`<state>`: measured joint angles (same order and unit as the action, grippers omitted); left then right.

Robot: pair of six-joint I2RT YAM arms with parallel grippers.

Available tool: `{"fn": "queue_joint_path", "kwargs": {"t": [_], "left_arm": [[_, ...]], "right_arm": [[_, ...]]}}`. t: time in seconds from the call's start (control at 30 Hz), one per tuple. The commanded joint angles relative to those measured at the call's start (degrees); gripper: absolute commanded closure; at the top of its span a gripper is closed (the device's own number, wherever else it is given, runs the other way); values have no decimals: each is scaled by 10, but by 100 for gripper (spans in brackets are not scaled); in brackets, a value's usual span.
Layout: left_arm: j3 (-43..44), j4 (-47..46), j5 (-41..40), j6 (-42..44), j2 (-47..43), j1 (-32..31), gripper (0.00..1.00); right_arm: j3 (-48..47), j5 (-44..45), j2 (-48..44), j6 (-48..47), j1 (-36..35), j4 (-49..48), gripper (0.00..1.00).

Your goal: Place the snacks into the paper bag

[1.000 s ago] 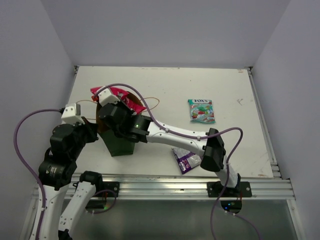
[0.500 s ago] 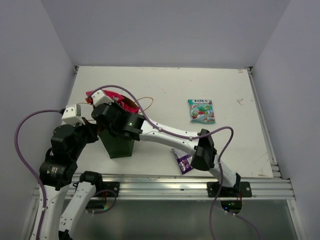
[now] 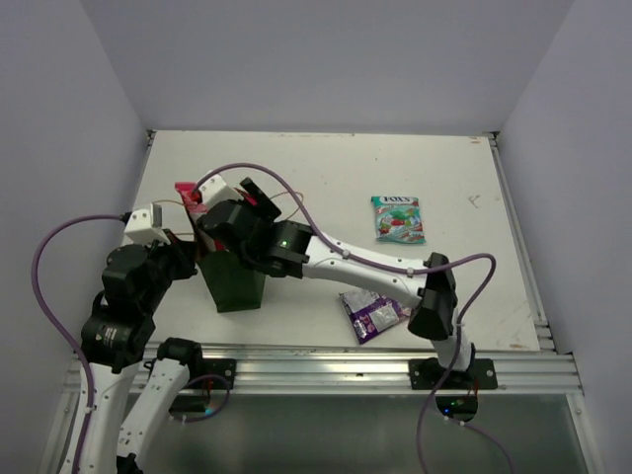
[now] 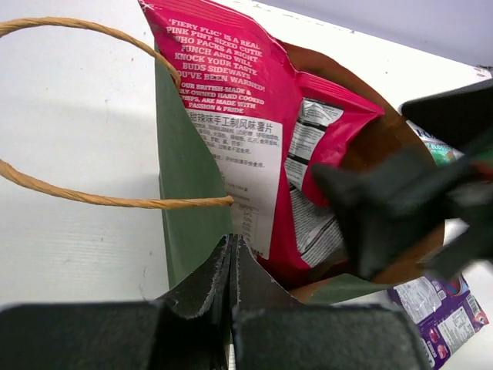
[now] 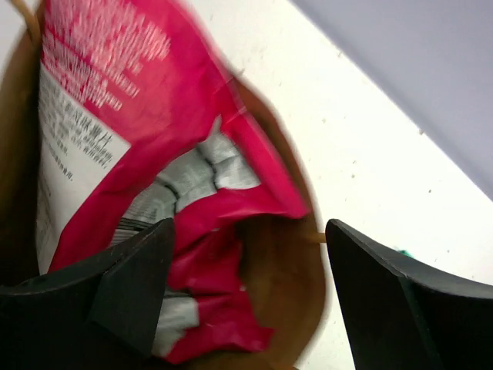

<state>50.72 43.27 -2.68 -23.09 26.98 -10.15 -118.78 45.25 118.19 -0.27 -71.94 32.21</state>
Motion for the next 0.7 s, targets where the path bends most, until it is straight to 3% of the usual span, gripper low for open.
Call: {"fn": "queue_joint_path", "kwargs": {"t": [0.0,0.2,0.33,0.43,0.57,0.67], "left_arm": [[-13,6,11,0,4,0,100],[-17,1,12,-2,7,0,100],[-22,-8,16,-1,9,0,100],[-26,-18,21,-1,11,0,100],[-26,-20,24,1,17,0,100],[-26,-21,24,-1,15,0,100]], "right_arm": [[1,10,-130,-47,0,-112,16],[83,45,-275,-62,-1,-158,14],[189,101,-349,-14,-1,-102,4],[314,121,-395,70,2,-44,1],[481,53,-443,257,18,41,1],[584,26,-473,337,20,43,1]]}}
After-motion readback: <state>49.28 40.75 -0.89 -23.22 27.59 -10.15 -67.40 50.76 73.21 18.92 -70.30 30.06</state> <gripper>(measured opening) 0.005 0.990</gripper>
